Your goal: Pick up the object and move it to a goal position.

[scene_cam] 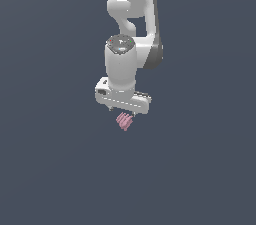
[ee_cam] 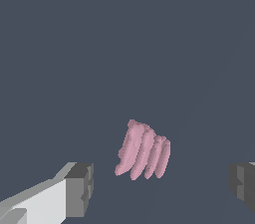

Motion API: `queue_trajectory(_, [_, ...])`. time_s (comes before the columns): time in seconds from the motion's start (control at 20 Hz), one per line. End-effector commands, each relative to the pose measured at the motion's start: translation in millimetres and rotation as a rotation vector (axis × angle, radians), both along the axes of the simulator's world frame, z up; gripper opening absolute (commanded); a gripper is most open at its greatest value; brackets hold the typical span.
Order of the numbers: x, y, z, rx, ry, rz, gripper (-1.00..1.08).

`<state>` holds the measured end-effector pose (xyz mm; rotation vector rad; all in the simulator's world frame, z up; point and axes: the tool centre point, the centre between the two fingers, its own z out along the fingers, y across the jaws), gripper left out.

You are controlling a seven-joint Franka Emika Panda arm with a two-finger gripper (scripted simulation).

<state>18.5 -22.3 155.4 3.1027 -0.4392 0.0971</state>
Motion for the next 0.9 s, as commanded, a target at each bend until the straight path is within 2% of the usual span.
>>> queue_trajectory(0.0, [-4.6, 1.1, -14.1, 0.008, 0.013, -0.072, 1.0])
queue_trajectory(0.45, [-17.8, 3.0, -49.4, 0.022, 0.046, -0.259, 1.0])
queue_trajectory(0.85, [-22.5, 3.3, -60.8, 0.025, 0.057, -0.321, 1.0])
